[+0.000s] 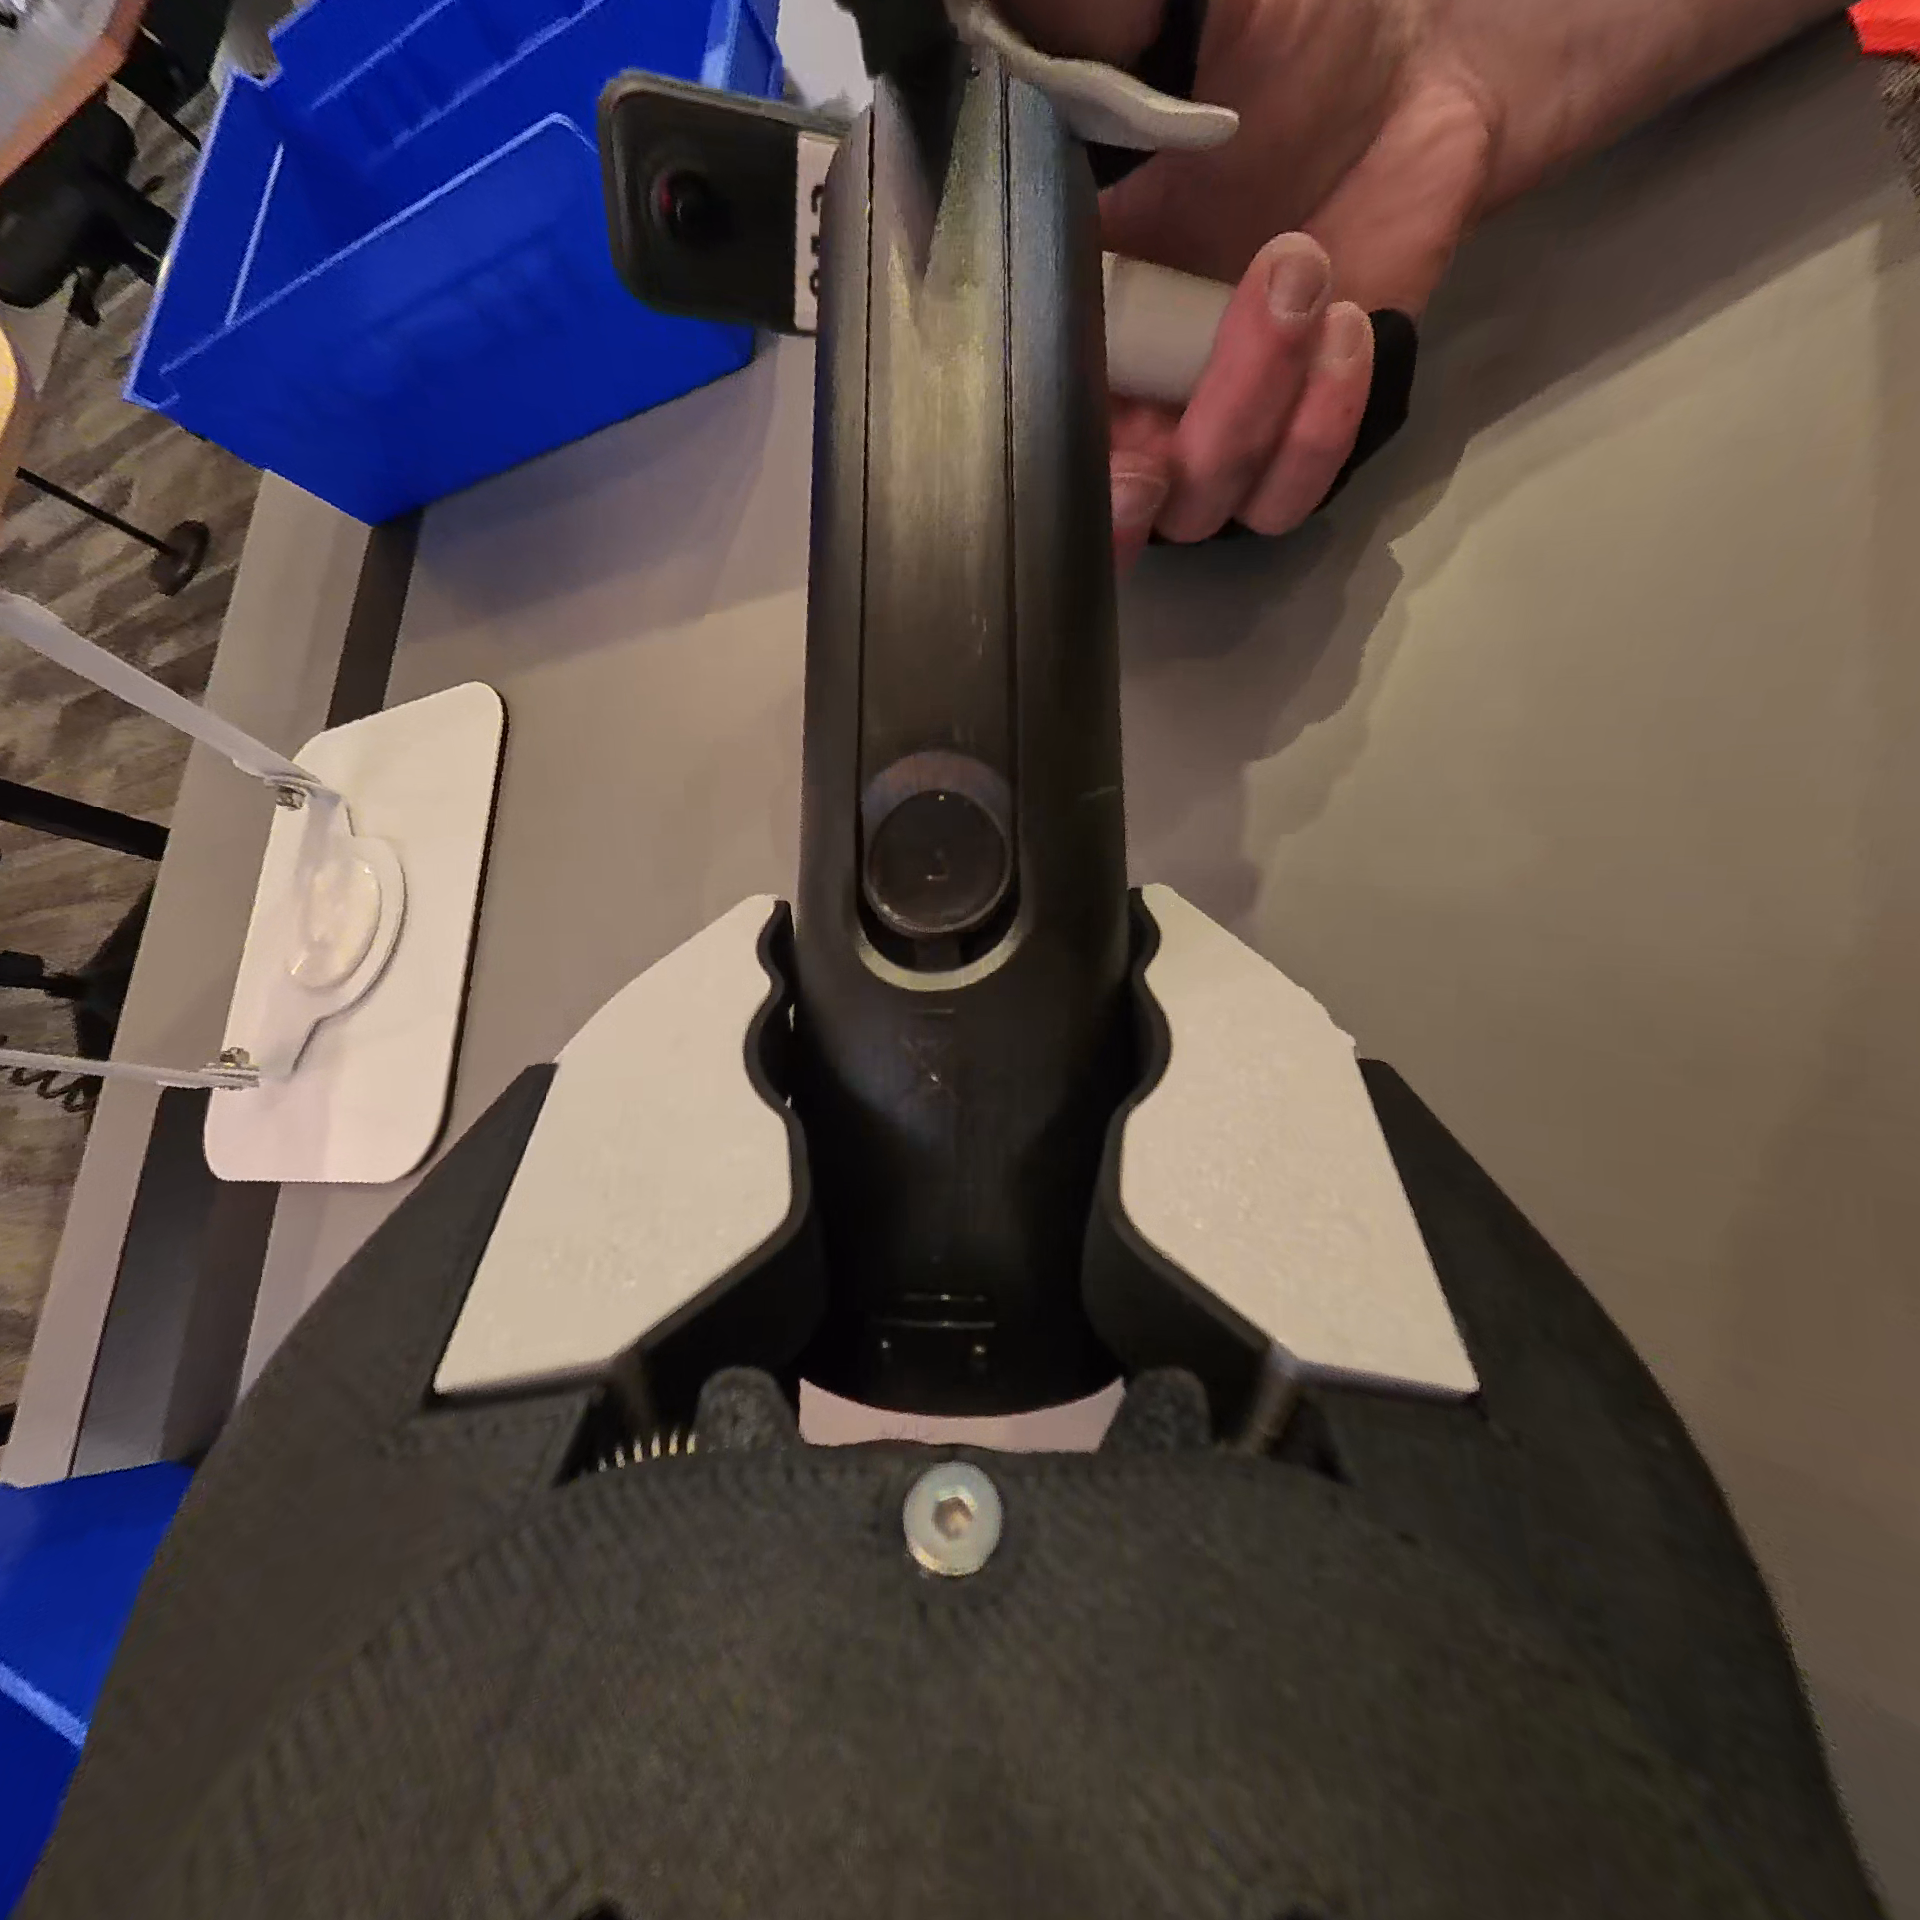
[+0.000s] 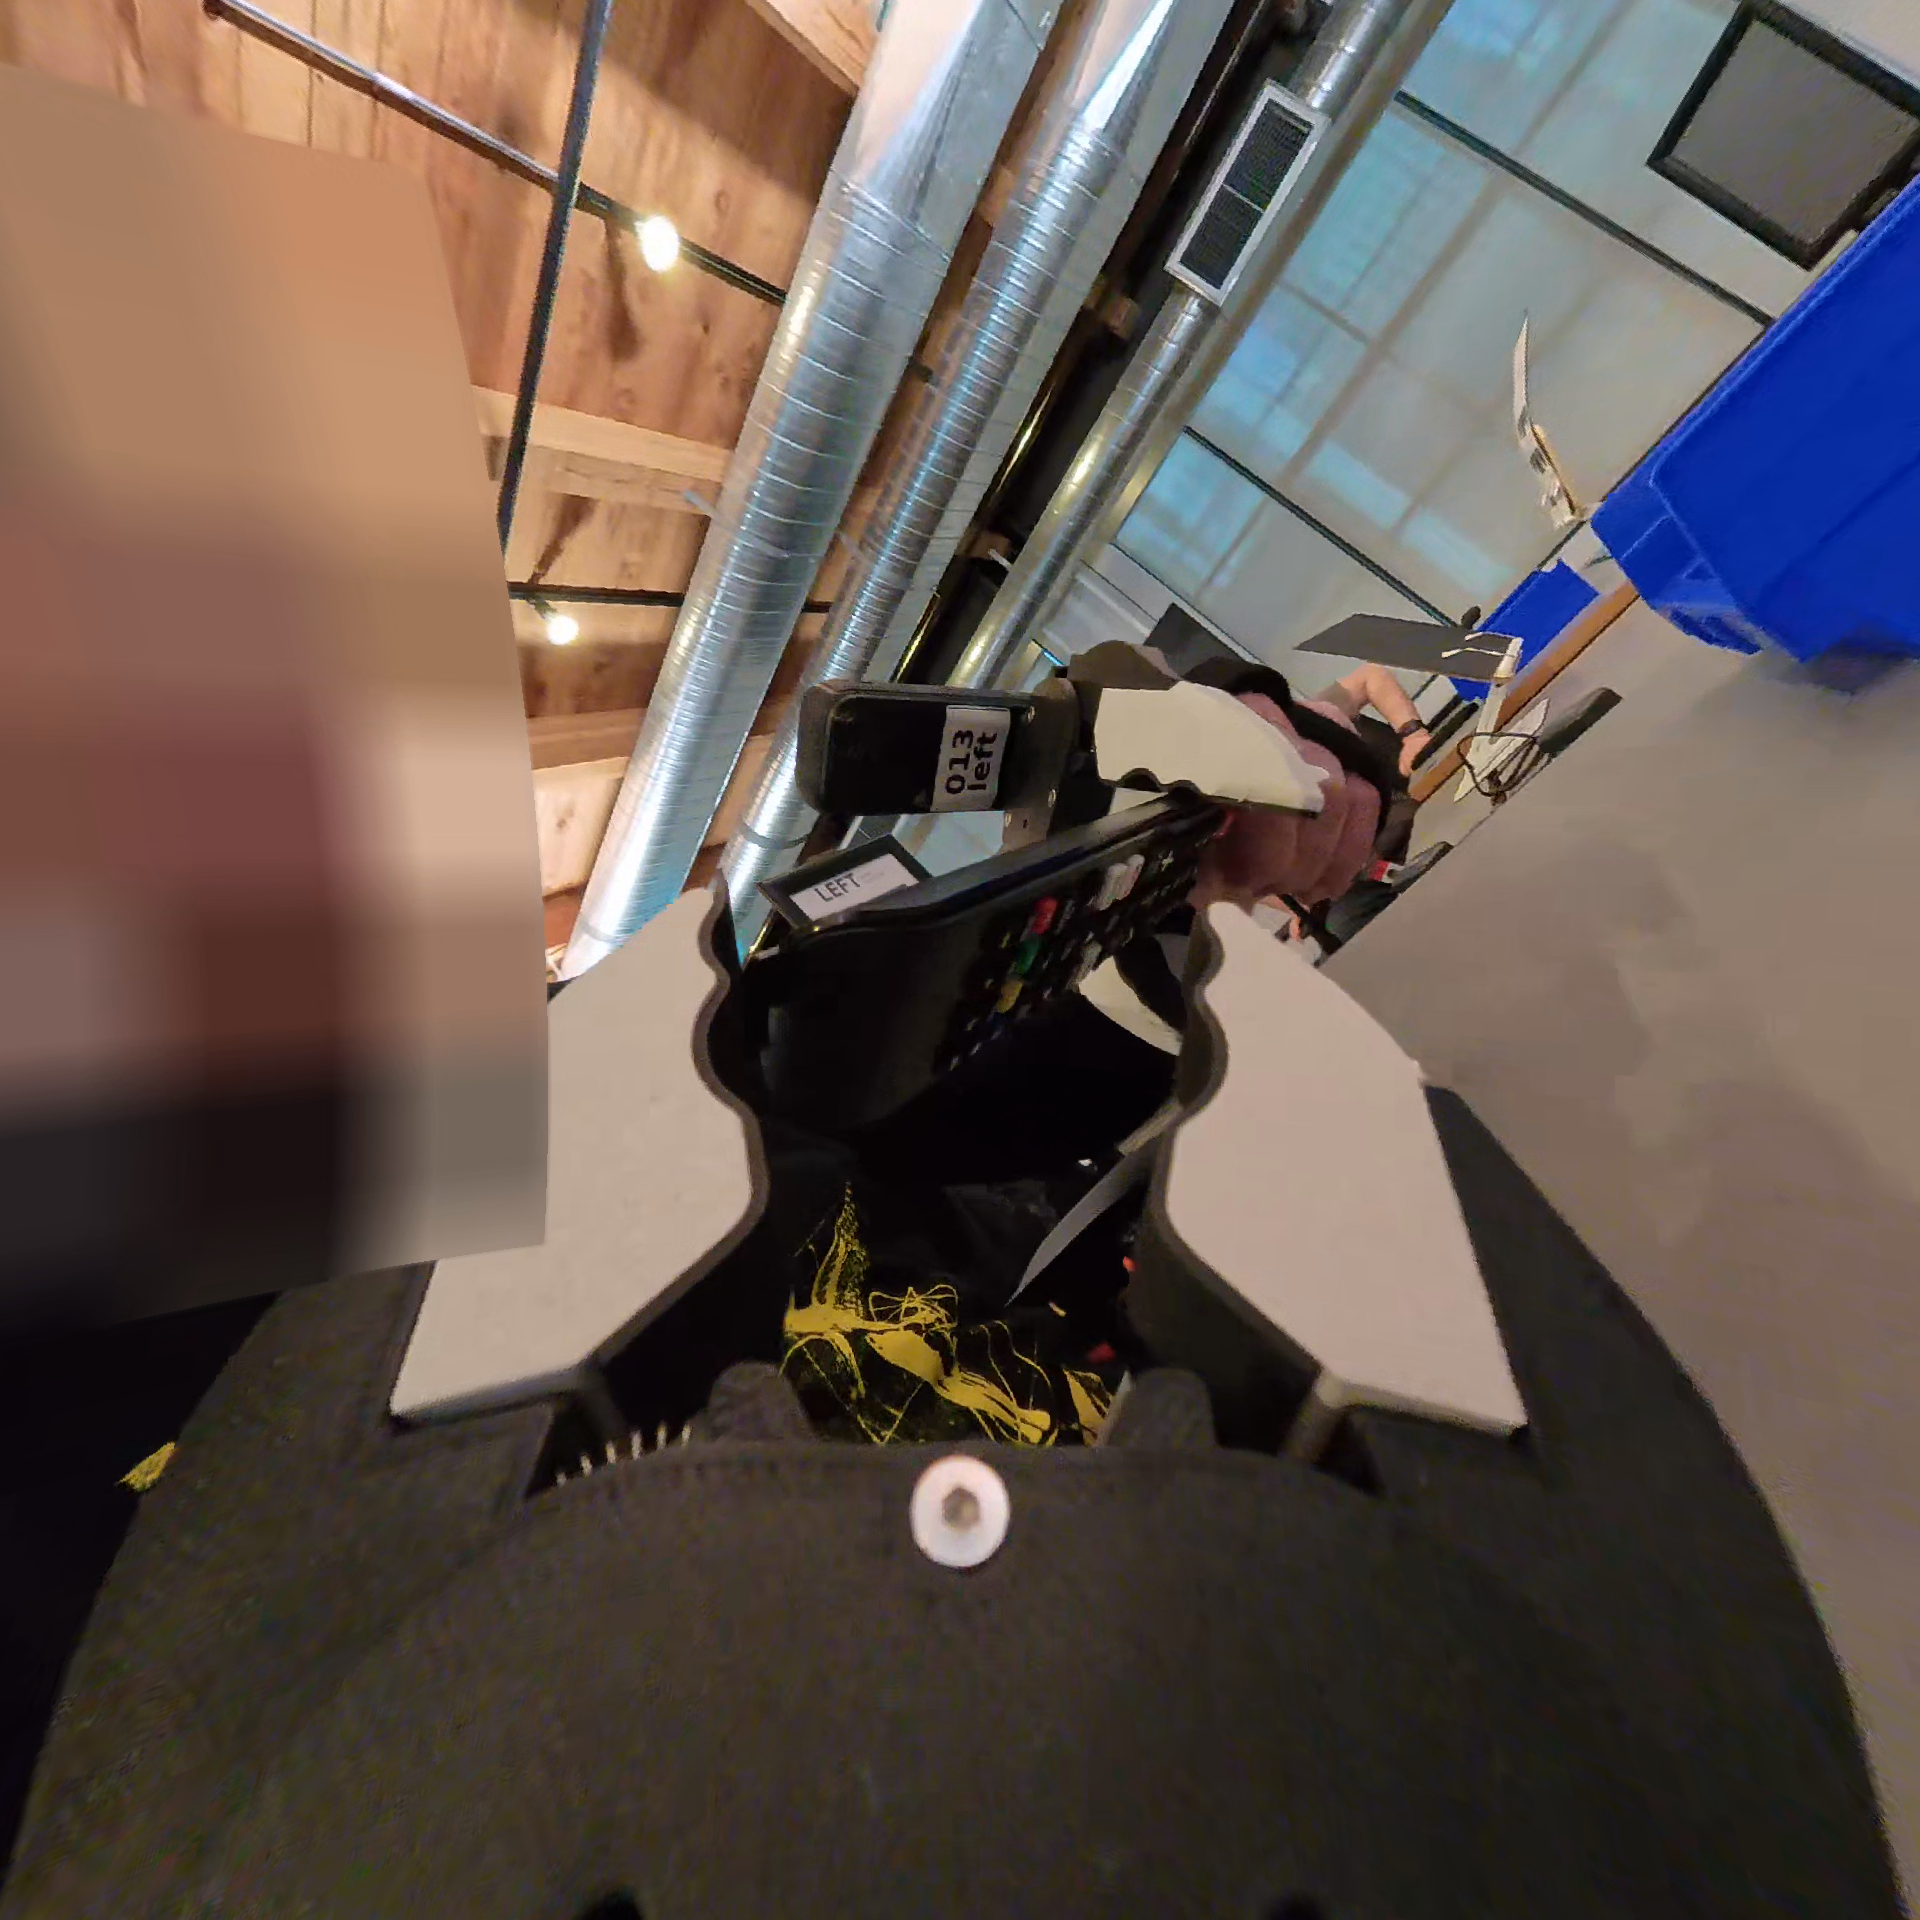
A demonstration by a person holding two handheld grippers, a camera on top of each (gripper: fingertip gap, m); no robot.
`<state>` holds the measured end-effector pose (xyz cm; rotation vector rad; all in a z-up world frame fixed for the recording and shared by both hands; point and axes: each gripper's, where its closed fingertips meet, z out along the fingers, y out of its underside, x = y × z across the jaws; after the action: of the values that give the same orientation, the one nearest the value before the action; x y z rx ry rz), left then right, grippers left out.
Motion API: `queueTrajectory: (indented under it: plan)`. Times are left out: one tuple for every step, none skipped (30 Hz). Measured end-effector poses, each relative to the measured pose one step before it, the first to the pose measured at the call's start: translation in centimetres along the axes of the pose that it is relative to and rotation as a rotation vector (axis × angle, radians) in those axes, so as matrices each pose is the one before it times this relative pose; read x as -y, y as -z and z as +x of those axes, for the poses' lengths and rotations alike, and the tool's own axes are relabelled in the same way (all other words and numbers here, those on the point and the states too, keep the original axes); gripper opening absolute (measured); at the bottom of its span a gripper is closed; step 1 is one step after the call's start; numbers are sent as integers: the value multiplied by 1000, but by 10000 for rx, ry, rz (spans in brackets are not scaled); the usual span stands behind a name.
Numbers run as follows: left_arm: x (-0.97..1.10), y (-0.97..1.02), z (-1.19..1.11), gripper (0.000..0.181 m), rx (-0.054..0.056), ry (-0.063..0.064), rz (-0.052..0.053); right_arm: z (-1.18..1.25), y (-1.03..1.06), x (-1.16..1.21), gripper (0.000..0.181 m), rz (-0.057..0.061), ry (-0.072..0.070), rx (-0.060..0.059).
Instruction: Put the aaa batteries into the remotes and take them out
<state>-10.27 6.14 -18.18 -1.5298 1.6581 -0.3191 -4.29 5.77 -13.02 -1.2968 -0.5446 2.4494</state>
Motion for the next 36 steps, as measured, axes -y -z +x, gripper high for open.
queueTrajectory:
  plan:
    - [66,4,-77,60,57,-58,26,-41,-27,4,83,67,-73,132]
    - [-15,-38,-64,60,48,-57,-21,-38,5,40,82,68,-41,102]
    - [14,-17,-28,60,13,-19,-6,-65,-5,19,81,36,-38,102]
    - [132,-27,-18,60,24,-43,32,-151,-24,-11,79,25,-60,176]
    - [140,-39,-37,59,51,-69,16,-193,-73,-29,79,21,-73,206]
    - [129,-15,-79,59,83,-90,-8,-67,-87,-54,79,19,-94,144]
    - [62,-29,39,59,33,-79,-17,-121,-91,-123,77,-2,-150,228]
    - [12,-4,32,59,-1,1,-19,-301,-60,-86,75,17,-165,355]
    - [-120,4,-20,59,17,-5,-68,19,12,-3,72,38,-1,48]
    - [-314,14,-79,59,48,-22,-114,322,121,73,70,18,175,-282]
    - [-248,-10,67,59,-29,-42,-60,393,165,11,68,-105,237,-401]
    - [24,37,162,59,-110,39,29,205,21,-135,69,-238,309,-372]
    - [136,80,41,59,-43,26,56,104,-57,-68,75,-285,376,-452]
    - [-30,10,-81,59,-56,162,-92,214,64,98,80,-377,583,-738]
    - [-259,-41,-60,59,-125,109,-205,335,221,94,87,-628,986,-1058]
    - [-276,-60,-159,60,-2,-20,-184,662,517,35,89,-901,1330,-1407]
    - [-310,-128,48,60,-189,124,-256,878,817,113,89,-962,1407,-1535]
    - [-339,-199,245,60,-339,170,-346,522,784,187,89,-909,1277,-1191]
    - [-206,-279,-106,60,4,-22,-338,129,545,65,87,-985,1129,-812]
    - [-136,-364,-49,60,-104,169,-345,-44,301,30,83,-932,1116,-658]
    - [-115,-411,444,60,-574,381,-345,-177,35,9,80,-815,1128,-546]
    - [113,-391,-73,60,-88,60,-137,-183,-240,-352,75,-946,1137,-496]
    - [259,-369,-201,60,-45,261,-36,188,-350,-710,71,-1083,1120,-709]
    - [257,-314,217,60,-456,523,-28,176,-370,-614,70,-899,1177,-751]
    - [350,-153,81,60,-300,292,124,-177,-334,-304,64,-555,1141,-572]
    - [447,-29,-67,60,-203,372,188,-371,-355,-224,58,-459,916,-414]
    - [514,52,207,60,-416,475,216,-296,-356,-252,54,-489,678,-400]
    - [486,51,270,59,-367,335,188,142,-302,-188,49,-380,538,-649]
    - [257,-60,162,59,-223,221,47,560,-156,-154,44,-254,457,-879]
    - [165,-128,288,59,-297,254,-1,432,-86,-183,38,-221,426,-670]
    - [125,-149,137,60,-209,292,20,279,-33,-191,29,-205,357,-436]
    - [129,-71,35,60,-185,268,49,164,-30,-172,27,-118,210,-237]
    - [36,-82,116,60,-244,248,-16,-46,-66,-123,26,-5,8,-5]
    - [44,-119,87,60,-165,144,3,-111,-24,-85,26,75,-80,114]
    - [139,-134,42,60,-90,139,60,-21,34,-104,25,80,-91,83]
    - [145,-116,159,60,-179,210,27,-56,54,-153,25,46,-149,150]
